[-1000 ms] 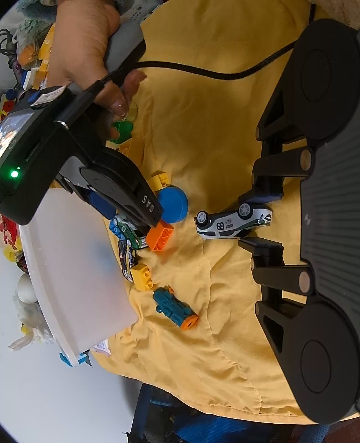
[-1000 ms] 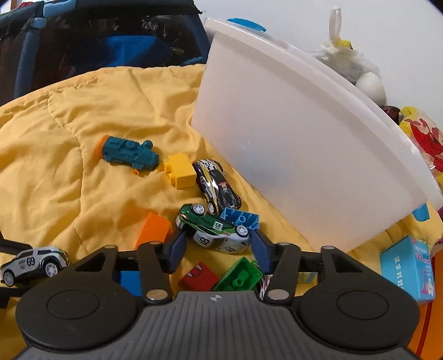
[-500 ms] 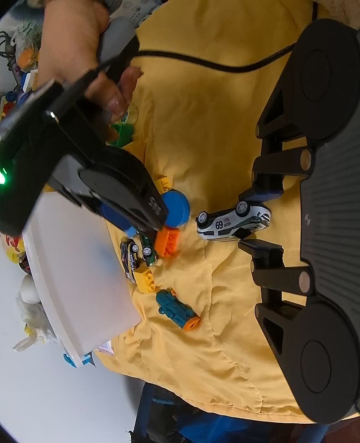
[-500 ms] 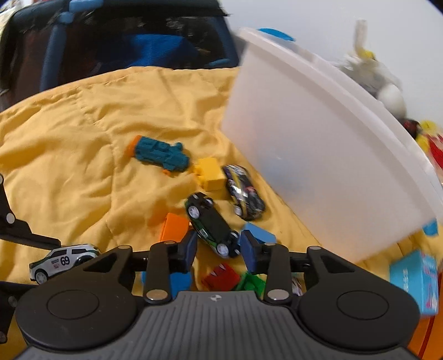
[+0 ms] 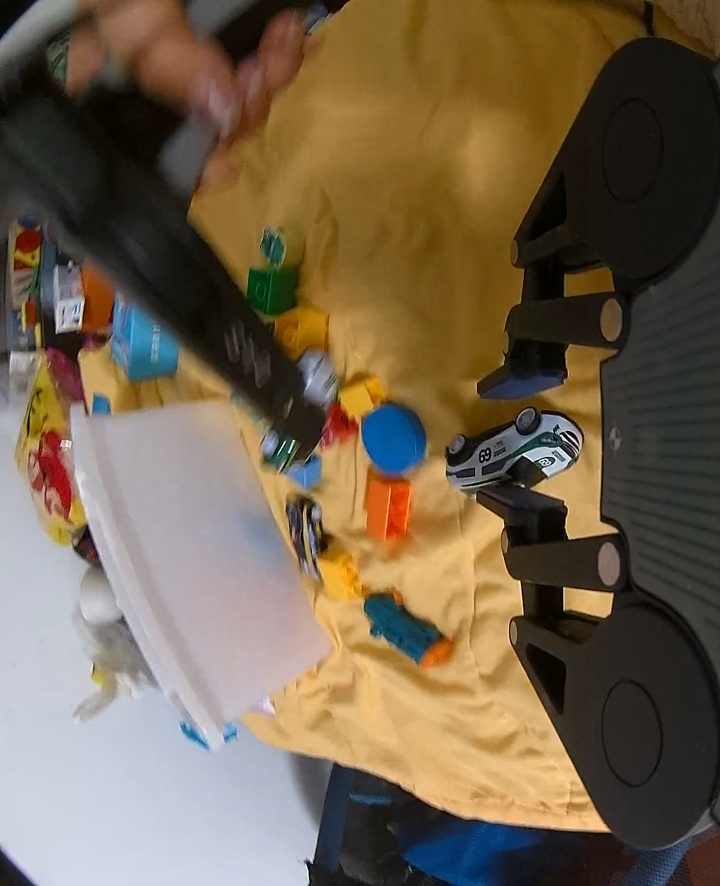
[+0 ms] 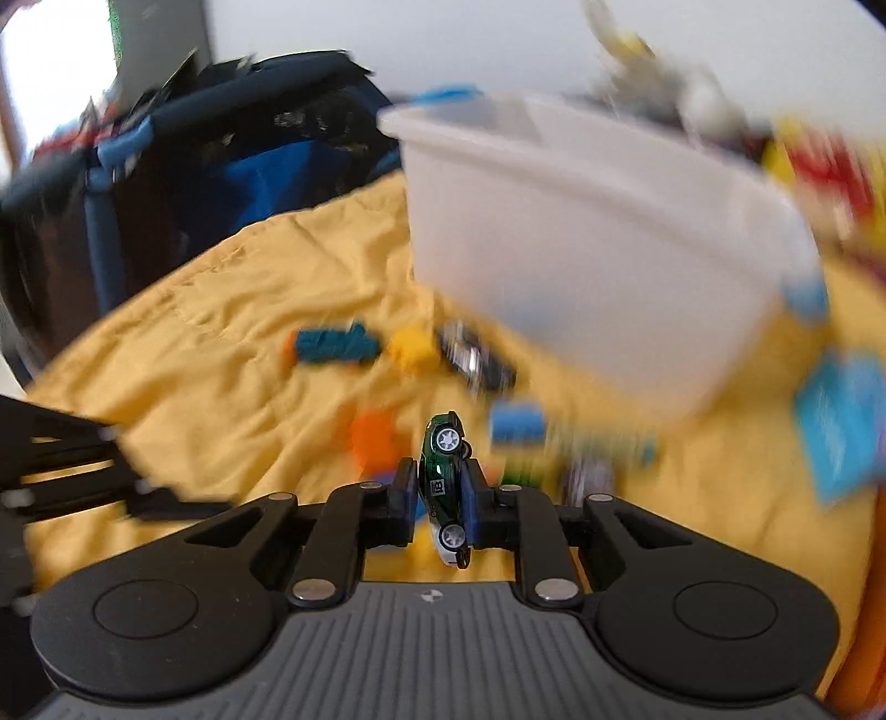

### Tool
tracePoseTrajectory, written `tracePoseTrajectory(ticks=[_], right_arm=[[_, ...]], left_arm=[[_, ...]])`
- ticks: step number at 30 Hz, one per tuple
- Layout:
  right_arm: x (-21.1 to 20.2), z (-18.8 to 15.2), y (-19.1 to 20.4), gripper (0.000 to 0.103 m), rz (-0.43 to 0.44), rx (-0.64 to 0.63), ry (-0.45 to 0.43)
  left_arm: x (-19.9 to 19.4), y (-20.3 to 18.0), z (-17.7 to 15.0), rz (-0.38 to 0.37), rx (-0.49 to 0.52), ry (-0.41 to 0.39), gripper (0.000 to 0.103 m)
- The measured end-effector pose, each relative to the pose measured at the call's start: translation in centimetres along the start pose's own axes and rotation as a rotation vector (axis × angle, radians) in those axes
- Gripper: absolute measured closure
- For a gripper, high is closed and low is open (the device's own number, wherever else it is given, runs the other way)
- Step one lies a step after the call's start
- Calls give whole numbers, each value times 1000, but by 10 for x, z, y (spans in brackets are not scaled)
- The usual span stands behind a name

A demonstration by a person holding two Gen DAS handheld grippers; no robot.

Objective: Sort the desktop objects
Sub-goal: 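Grasp the green-white race car with right tool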

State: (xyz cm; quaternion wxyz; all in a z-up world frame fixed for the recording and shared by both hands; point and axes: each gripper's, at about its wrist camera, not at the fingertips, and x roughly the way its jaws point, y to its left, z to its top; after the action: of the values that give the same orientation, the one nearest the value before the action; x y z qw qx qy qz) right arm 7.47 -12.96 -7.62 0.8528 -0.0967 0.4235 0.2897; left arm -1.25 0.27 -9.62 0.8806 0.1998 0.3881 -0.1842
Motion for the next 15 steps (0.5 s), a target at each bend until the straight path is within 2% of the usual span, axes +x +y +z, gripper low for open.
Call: tracePoseTrajectory(ticks=[4, 8, 10, 12, 13, 15], right_arm=[[-14, -33, -15, 84, 155, 234, 56], [-10, -55, -20, 84, 226, 348, 80], [-2, -61, -24, 84, 223, 376, 98], [-4, -63, -29, 76, 188, 388, 81], [-7, -63, -28, 65, 137, 365, 71], [-15, -62, -23, 62, 18, 290, 59]], left_arm=[[2, -9, -1, -46, 3, 2, 57], [-7, -8, -2, -89, -45, -13, 57], [-13, -2, -4, -78, -90, -30, 57], [-17, 4, -4, -41, -126, -42, 57], [-17, 8, -3, -25, -138, -44, 57], [-14, 12, -1, -8, -157, -37, 57]])
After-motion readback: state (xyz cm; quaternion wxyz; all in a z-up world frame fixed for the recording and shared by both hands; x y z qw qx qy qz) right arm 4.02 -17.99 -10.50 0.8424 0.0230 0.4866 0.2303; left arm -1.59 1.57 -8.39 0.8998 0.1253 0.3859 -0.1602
